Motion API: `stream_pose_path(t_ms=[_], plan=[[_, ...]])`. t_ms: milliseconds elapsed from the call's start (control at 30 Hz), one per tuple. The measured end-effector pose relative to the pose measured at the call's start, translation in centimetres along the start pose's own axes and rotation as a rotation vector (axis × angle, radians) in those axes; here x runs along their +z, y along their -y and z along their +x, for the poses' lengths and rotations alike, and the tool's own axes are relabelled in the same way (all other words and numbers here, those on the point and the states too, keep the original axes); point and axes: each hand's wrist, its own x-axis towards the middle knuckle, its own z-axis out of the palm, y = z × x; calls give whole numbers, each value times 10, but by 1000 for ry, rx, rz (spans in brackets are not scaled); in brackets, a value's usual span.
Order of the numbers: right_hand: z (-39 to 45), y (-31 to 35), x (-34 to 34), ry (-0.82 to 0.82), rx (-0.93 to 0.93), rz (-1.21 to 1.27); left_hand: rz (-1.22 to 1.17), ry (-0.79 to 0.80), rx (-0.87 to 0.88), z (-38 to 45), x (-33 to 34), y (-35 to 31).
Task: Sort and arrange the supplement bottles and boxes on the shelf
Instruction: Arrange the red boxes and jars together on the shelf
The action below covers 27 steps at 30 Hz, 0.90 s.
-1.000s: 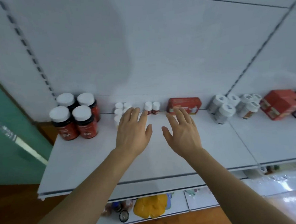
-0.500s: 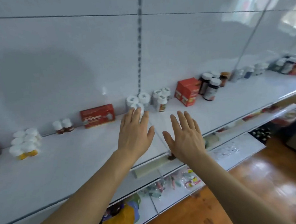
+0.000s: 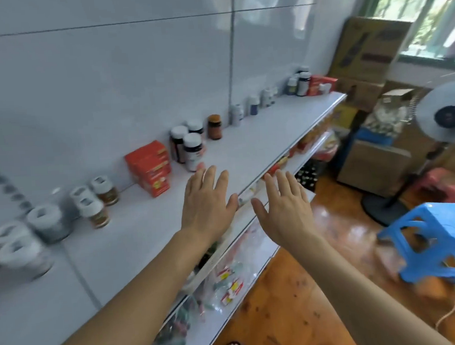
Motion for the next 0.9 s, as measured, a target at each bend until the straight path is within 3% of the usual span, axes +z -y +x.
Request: stream_pose_path(t_ms=[533,900], plan=[[191,-242,-4,-64,222,-52,-56,90,186,284,119,-174],[349,-439,4,-54,93,-43,-96,56,88,457,212,-290]])
